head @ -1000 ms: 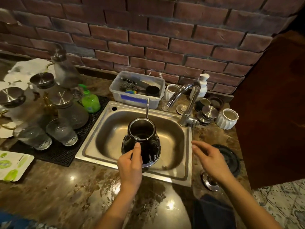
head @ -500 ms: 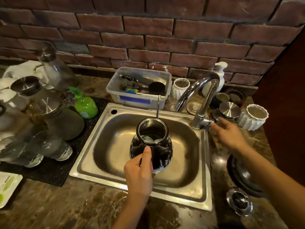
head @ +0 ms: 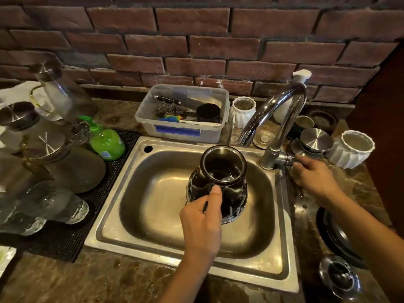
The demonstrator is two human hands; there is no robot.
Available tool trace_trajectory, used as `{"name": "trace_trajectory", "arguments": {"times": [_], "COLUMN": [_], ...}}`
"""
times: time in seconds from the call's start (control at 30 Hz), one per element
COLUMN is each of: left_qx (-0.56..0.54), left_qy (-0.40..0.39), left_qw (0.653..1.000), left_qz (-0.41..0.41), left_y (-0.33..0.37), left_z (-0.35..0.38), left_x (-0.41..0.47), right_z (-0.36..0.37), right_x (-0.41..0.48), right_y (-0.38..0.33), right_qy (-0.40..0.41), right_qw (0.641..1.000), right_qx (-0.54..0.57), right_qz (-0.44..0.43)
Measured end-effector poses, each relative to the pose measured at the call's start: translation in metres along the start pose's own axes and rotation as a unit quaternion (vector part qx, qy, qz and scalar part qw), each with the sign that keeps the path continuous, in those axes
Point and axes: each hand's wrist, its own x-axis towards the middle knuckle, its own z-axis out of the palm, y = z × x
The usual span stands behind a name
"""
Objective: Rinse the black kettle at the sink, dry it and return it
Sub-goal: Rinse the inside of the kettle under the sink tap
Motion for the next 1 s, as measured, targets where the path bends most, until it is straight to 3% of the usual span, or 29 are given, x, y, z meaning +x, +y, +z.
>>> {"name": "trace_trajectory", "arguments": {"times": [0.13,0.33,0.73,1.0], "left_qx": [0.005,-0.002,-0.017,-0.003], "left_qy": [-0.005,-0.013,-0.004,-0.002], "left_qw": [1.000,1.000,1.000,1.000], "left_qz": [0.014,0.010,-0.014,-0.014], "left_y": [-0.006,-0.012,-0.003,-0.004], "left_z": [0.009,0.014,0.011,0.006], "left_x": [0.006,0.006,0.000,-0.005], "right_z": [-0.004,-0.002,0.002,0.004], "right_x": [0.006,0.011,0.024,0.022], "right_y": [0.009,0.017,0.034,0.033], "right_qy": [-0.030,-0.027,-0.023,-0.023], "right_qw": [0.992,0.984,0.889,0.885], "right_qx": [0.119,0.176,0.450,0.457], "right_qz": [0.008,-0.010,0.079,0.079]}}
